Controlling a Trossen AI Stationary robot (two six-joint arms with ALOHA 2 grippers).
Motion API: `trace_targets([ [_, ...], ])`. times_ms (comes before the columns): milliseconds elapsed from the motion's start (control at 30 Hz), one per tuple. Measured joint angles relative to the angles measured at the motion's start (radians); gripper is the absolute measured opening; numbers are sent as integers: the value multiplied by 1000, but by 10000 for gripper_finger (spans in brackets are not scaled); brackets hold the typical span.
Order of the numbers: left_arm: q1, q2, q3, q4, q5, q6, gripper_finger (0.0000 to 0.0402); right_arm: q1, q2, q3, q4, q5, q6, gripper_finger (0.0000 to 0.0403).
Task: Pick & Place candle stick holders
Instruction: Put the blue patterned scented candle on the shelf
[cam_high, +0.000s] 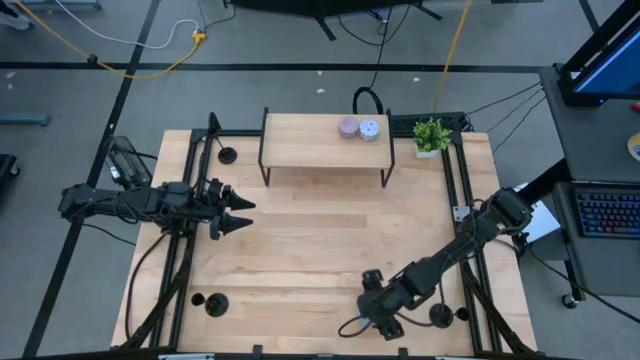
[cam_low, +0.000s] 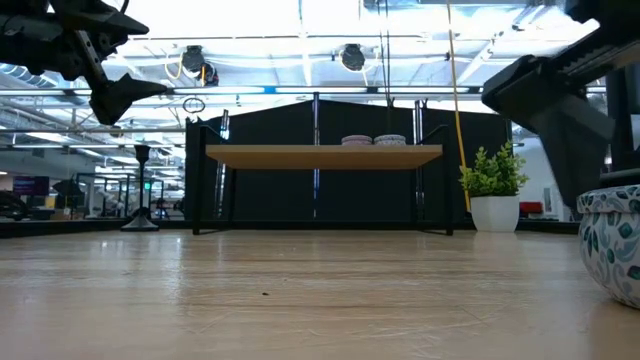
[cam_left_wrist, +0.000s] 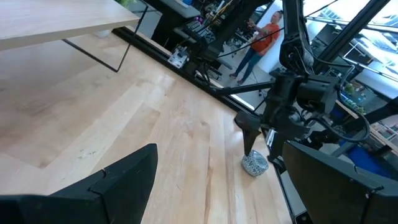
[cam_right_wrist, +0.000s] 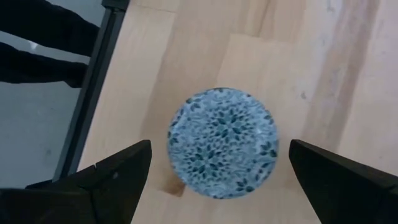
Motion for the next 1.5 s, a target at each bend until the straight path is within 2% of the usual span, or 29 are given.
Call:
trace_targets([
  [433, 1, 0, 0, -2, 0, 0, 351, -10, 87, -10, 74, -25, 1, 375],
  [833, 1, 0, 0, -2, 0, 1, 351, -19, 107, -8, 96, -23, 146, 375],
  [1233, 1, 0, 0, -2, -1, 1, 351, -13, 110, -10, 121, 46, 112, 375],
  [1500, 1, 0, 0, -2, 0, 1, 351, -14, 110, -10, 118, 53, 110, 375],
])
